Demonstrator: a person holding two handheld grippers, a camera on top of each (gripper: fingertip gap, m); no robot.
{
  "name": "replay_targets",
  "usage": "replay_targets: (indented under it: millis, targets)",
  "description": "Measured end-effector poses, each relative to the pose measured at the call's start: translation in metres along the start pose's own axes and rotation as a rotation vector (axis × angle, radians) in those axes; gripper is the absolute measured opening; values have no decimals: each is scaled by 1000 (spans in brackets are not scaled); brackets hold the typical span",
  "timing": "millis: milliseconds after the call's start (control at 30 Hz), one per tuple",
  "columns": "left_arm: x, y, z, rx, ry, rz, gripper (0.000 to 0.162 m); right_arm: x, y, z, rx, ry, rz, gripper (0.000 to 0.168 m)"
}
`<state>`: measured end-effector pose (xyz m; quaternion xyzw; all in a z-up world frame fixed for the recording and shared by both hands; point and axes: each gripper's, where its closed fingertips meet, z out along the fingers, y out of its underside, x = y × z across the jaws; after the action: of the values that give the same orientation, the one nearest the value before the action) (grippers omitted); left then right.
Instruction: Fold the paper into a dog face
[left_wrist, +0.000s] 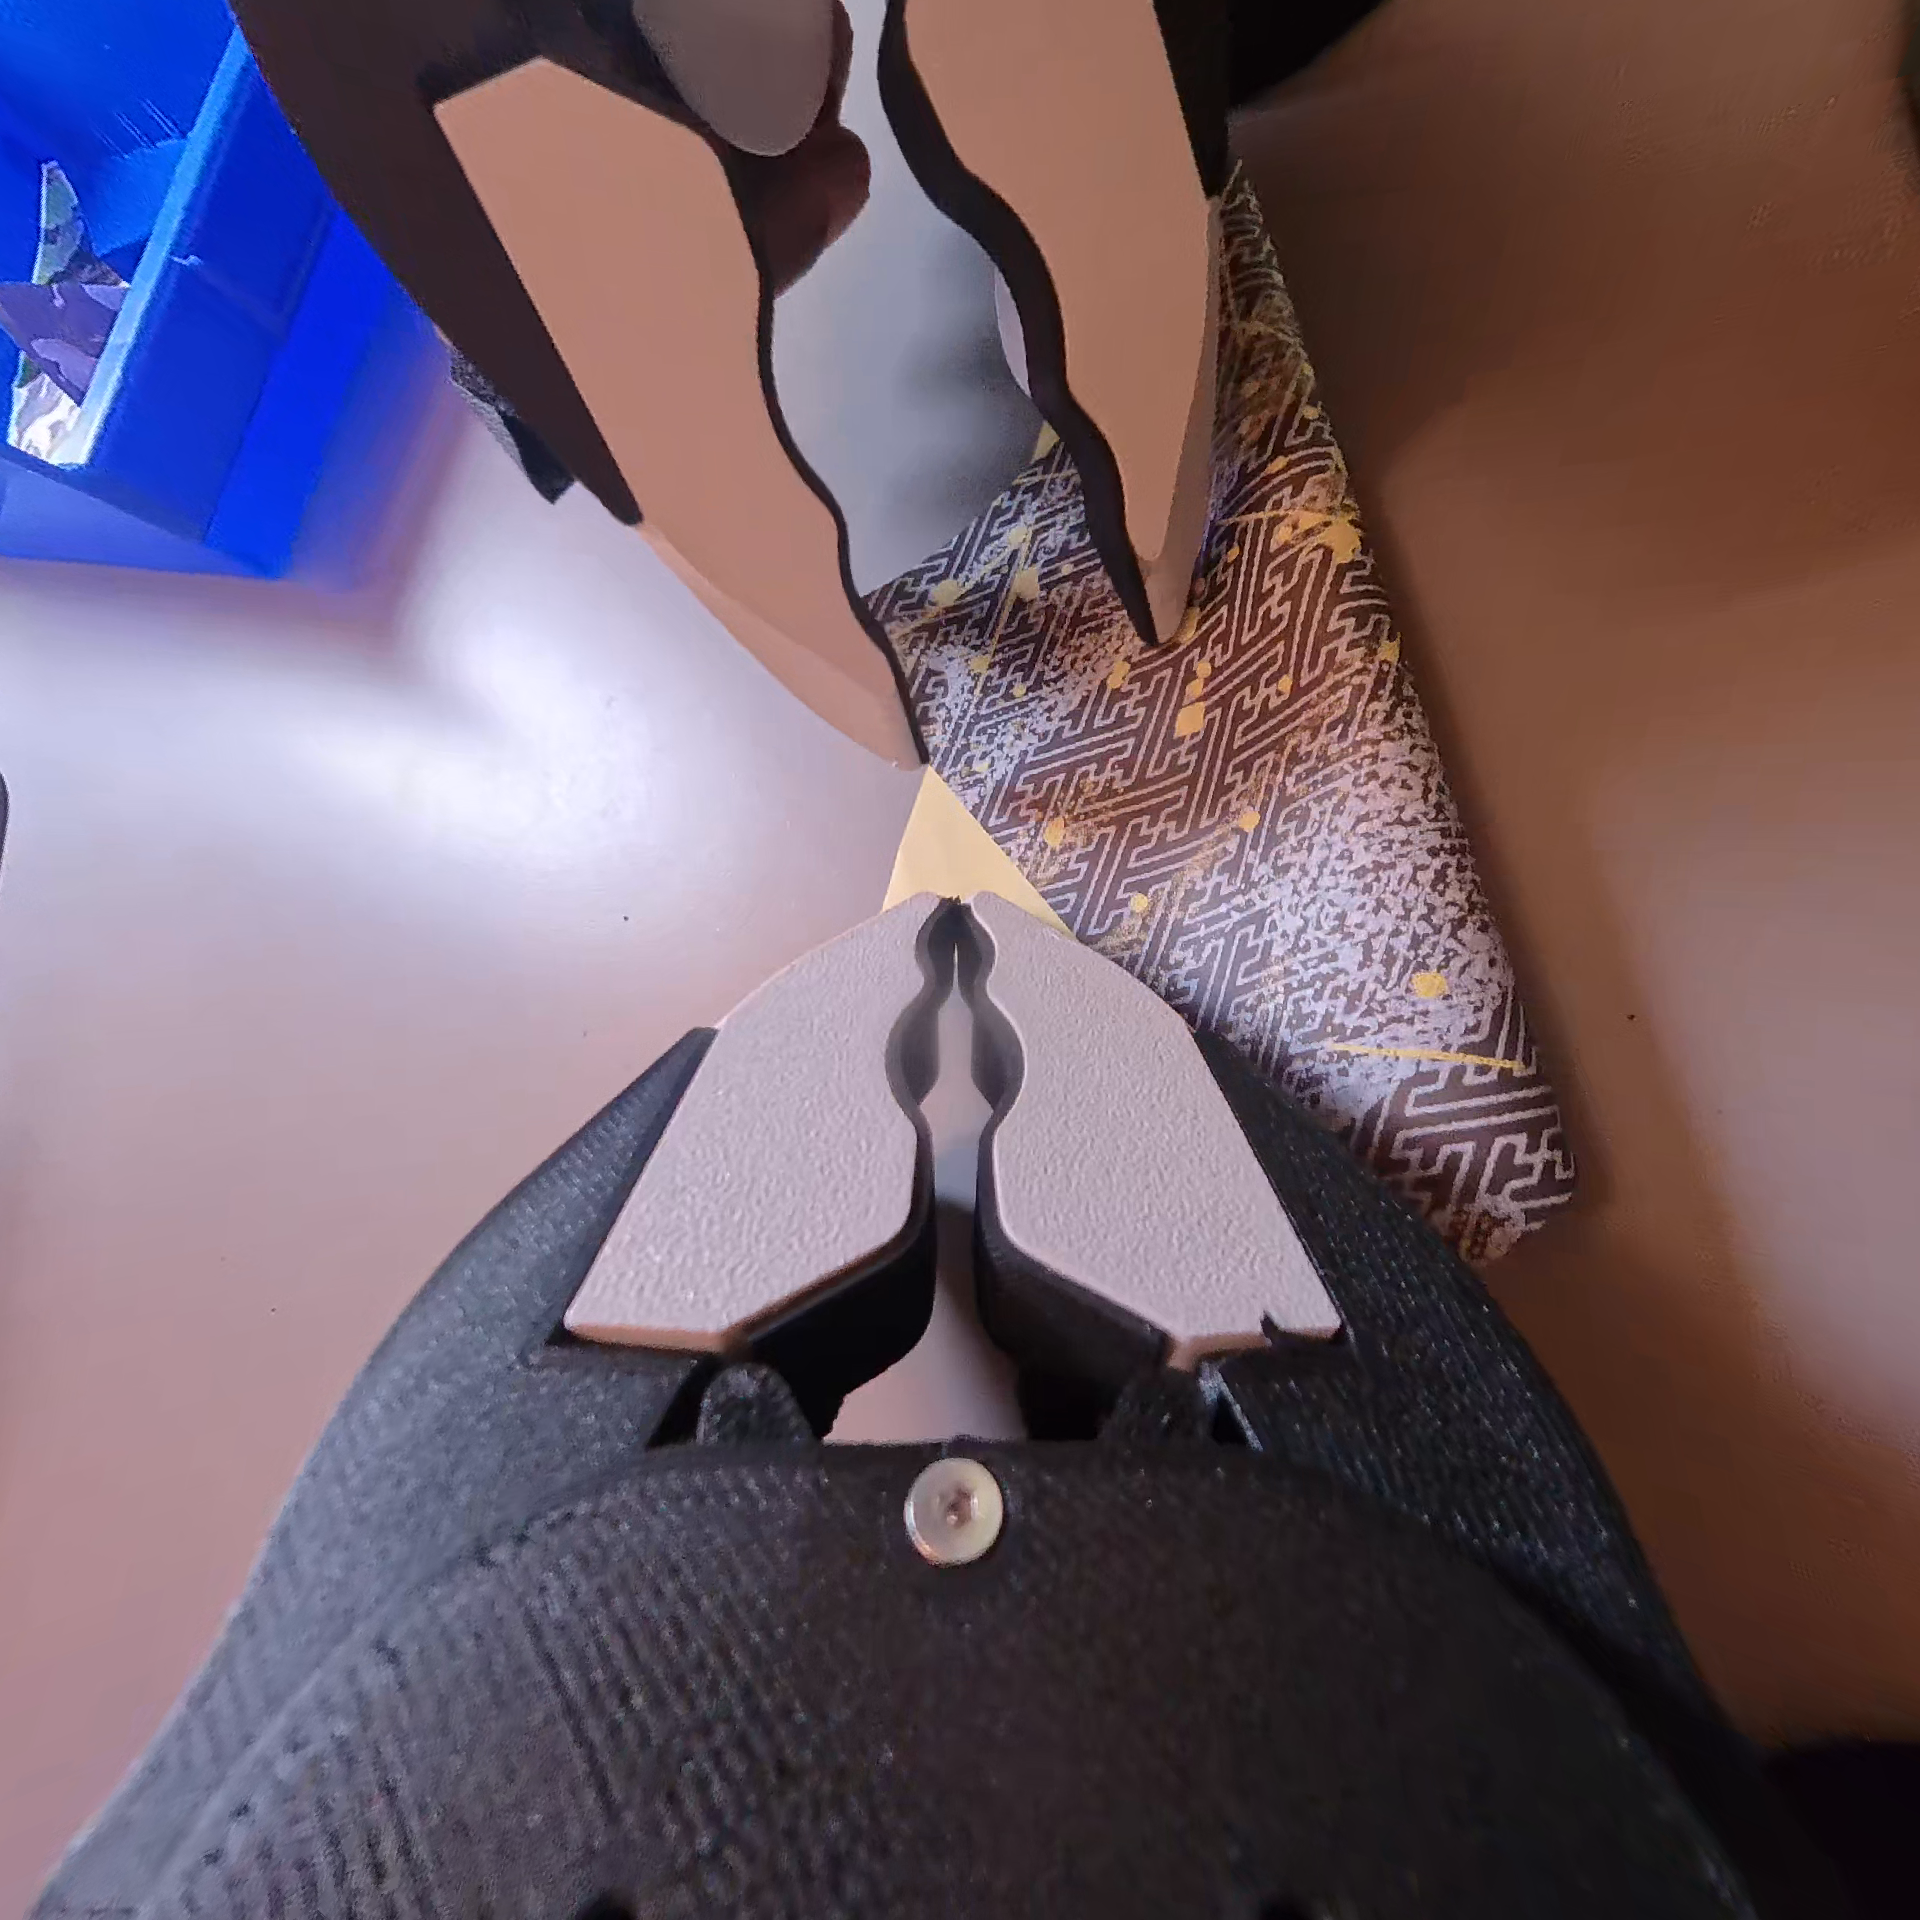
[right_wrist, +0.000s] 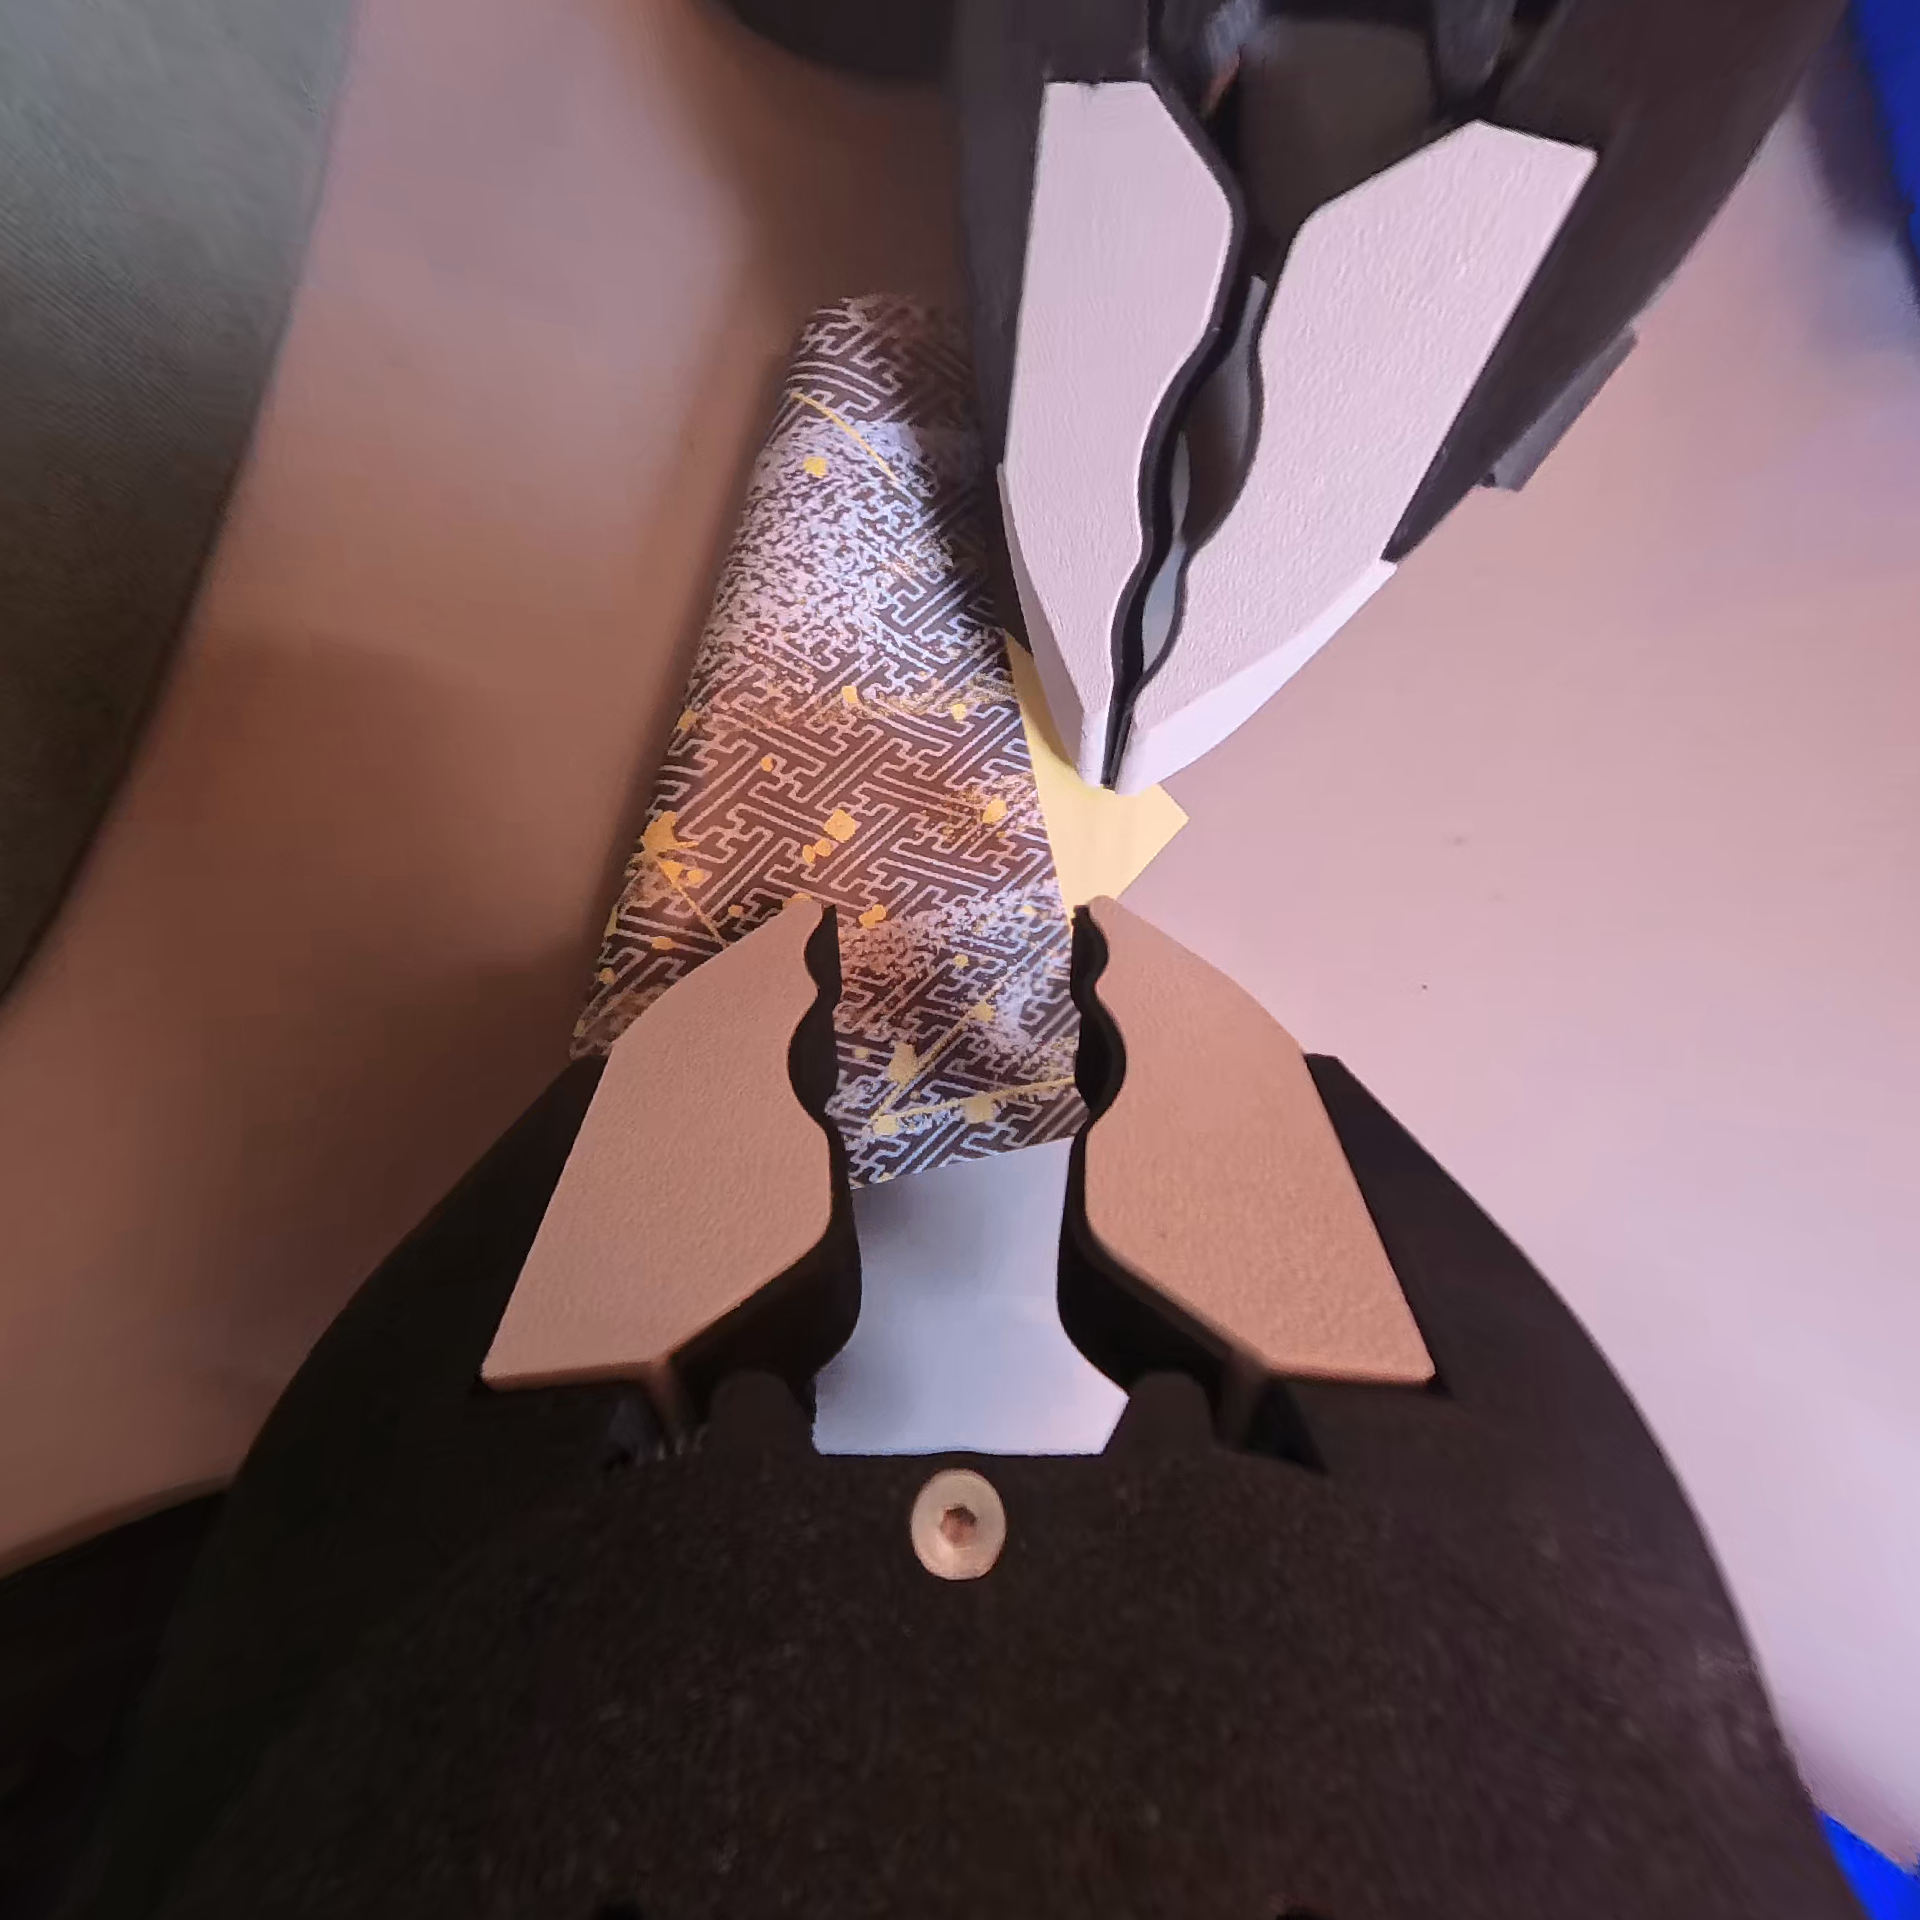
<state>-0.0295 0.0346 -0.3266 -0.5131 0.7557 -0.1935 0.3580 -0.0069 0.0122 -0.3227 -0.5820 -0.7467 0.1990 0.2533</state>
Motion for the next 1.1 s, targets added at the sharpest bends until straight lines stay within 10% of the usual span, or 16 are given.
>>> replay_targets:
  millis: [400, 800, 1100]
  targets:
    - [0, 0, 0, -11, -21, 3, 0, 20, 35, -19, -53, 50, 400, 53]
    - [0, 0, 0, -17, -32, -10, 0, 21, 42, -20, -36, 5, 560, 3]
    - [1, -1, 0, -12, -31, 13, 0, 29, 20, -19, 80, 24, 437, 0]
